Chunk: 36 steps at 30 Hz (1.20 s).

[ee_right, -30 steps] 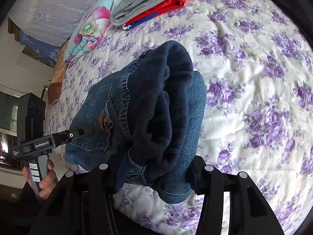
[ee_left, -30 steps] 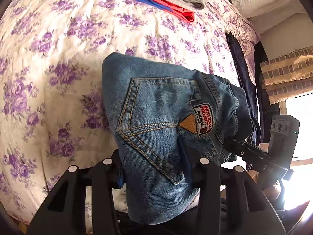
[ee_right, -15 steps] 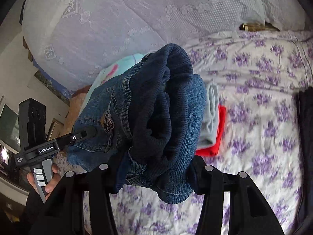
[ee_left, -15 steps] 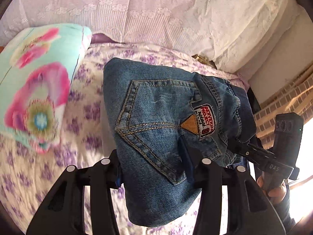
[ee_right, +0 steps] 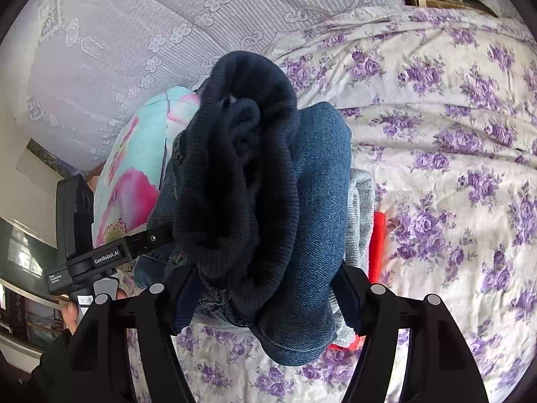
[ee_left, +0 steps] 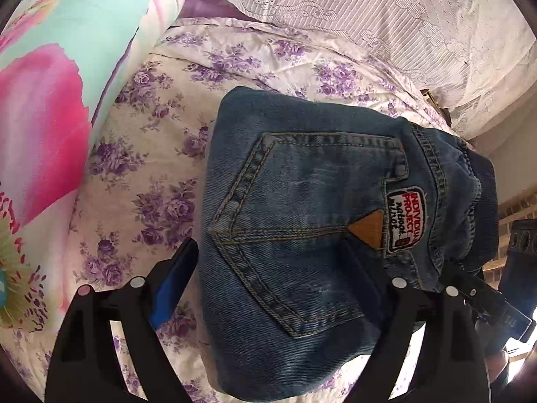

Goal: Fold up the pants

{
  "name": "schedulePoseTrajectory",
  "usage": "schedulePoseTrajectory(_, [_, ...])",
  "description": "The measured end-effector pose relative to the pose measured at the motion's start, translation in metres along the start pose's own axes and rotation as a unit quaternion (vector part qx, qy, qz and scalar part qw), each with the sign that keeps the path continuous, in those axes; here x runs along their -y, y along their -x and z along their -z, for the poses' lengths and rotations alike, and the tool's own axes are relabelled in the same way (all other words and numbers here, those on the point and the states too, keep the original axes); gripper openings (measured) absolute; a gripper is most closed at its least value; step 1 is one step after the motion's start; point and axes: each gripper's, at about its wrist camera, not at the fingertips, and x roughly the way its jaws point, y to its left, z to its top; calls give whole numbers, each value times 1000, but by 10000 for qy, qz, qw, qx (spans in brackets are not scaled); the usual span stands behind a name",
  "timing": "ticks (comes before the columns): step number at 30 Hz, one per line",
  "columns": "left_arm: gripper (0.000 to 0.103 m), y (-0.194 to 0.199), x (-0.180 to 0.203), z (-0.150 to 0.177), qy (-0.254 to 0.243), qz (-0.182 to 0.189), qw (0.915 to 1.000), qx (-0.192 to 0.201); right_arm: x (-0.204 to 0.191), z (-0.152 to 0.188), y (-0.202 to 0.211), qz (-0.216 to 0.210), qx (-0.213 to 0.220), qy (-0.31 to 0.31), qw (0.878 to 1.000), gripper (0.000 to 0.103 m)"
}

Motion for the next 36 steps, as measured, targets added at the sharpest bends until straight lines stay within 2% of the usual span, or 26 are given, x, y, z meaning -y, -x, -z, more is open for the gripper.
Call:
schedulePoseTrajectory(2, [84, 8, 7, -1, -92, -215, 9997, 51, -8, 0, 4, 160, -44, 118, 9998, 78])
schedulePoseTrajectory(4, [83, 16, 20, 3, -372, -618, 9973, 134, -15, 0, 9, 341, -48, 225, 9992, 78])
schedulePoseTrajectory(8, [84, 37, 39, 14, -680, -1257, 9896, 182, -30, 4, 25, 998, 0, 423, 9941, 78])
schedulePoseTrajectory(13, [84, 92, 68, 45, -815, -1356, 9854, 627, -52, 16, 60, 1490, 155, 637, 9867, 78])
schedulePoseTrajectory(15, [88, 119, 82, 64, -887, -1322, 9839, 805, -62, 29, 85, 1490, 293, 720, 9858, 78])
schedulePoseTrajectory(17, [95, 148, 96, 85, -948, -1353, 9813, 992, -68, 47, 113, 1358, 366, 709, 9875, 78])
schedulePoseTrajectory(20, [97, 190, 114, 125, -989, -1487, 9763, 1224, -81, 84, 151, 1263, 393, 716, 9886, 79])
schedulePoseTrajectory(25, [98, 241, 140, 201, -948, -2117, 9622, 1428, -97, 165, 206, 1426, 663, 874, 9837, 91])
schedulePoseTrajectory(27, [98, 254, 145, 227, -930, -2216, 9596, 1464, -100, 191, 216, 1507, 635, 986, 9816, 93])
schedulePoseTrajectory(30, [98, 269, 154, 256, -889, -2386, 9553, 1501, -101, 214, 224, 1737, 566, 1023, 9778, 93])
schedulePoseTrajectory(36, [98, 297, 166, 292, -735, -2302, 9560, 1665, -114, 236, 251, 1745, 764, 1019, 9764, 99])
